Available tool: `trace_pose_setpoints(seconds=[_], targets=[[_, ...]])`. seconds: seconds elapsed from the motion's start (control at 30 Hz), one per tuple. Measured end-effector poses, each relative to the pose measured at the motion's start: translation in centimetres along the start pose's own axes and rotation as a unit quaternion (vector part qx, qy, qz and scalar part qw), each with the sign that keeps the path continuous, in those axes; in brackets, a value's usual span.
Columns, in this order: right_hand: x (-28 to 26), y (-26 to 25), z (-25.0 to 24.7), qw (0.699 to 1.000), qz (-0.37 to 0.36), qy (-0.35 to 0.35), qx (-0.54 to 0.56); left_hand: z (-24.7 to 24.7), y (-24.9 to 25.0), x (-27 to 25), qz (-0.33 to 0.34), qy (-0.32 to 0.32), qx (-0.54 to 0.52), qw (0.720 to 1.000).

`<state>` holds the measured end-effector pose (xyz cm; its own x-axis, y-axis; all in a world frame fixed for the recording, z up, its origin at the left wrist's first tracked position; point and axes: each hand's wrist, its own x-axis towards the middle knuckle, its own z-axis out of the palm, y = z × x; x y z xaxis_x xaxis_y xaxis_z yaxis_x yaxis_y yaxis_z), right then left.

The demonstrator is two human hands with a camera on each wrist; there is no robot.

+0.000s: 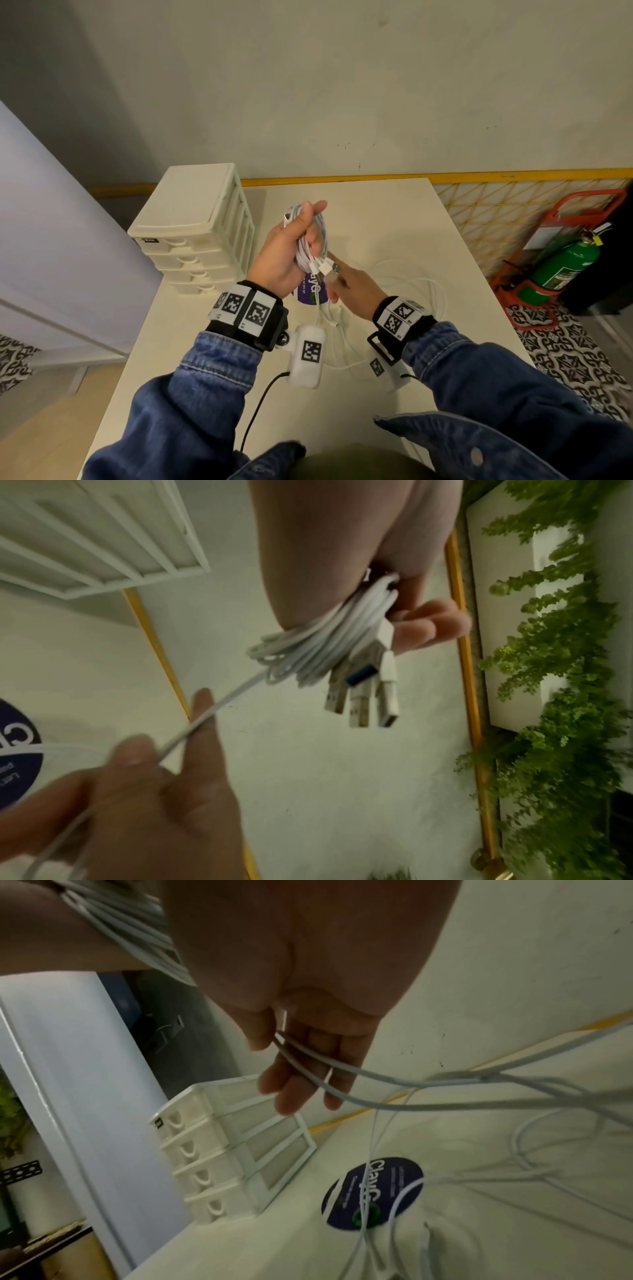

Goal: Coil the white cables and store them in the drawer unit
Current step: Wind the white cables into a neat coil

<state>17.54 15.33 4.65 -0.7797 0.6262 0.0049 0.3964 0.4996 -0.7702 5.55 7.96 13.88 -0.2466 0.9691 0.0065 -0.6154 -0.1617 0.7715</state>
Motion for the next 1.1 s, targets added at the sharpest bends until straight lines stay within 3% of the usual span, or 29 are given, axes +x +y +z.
trace_pose_setpoints(seconds=[0.13,0.27,0.4,0.5,0.67,0.8,0.9,1.1], targets=[[-0.6,0.7,1.2,0.990,0.036,-0.121,-0.063,-1.0,0.7,0.7,0.080,0.082,-0.044,0.992],[-1.3,0.3,0.8,0.994,0.019,-0.103,-0.035,-2.4,1.3,1.2,0.167,0.168,0.012,0.971],[-1.4,-2.0,-0.2,0.989,-0.053,-0.104,-0.096,-3.4,0.5,1.4,0.204,0.205,0.125,0.949],[-0.8,-4.2,-1.6,0.984,-0.106,-0.066,-0.127,-3.5,-0.3,1.3,0.188,0.167,0.272,0.929],[-0.6,-6.0,-4.4,0.986,-0.139,0.044,-0.080,-4.3,-1.1,0.5,0.069,0.093,0.430,0.895],[0.0,-6.3,-6.5,0.988,-0.111,0.089,-0.054,-2.9,-1.9,-0.7,-0.054,-0.007,0.398,0.916],[0.6,-5.1,-7.1,0.990,-0.113,0.088,0.000,-2.4,-2.4,-0.6,-0.076,-0.068,0.348,0.932],[1.6,-2.6,-6.9,0.985,-0.115,0.114,0.066,-2.4,-2.7,-0.6,-0.117,-0.105,0.272,0.949]])
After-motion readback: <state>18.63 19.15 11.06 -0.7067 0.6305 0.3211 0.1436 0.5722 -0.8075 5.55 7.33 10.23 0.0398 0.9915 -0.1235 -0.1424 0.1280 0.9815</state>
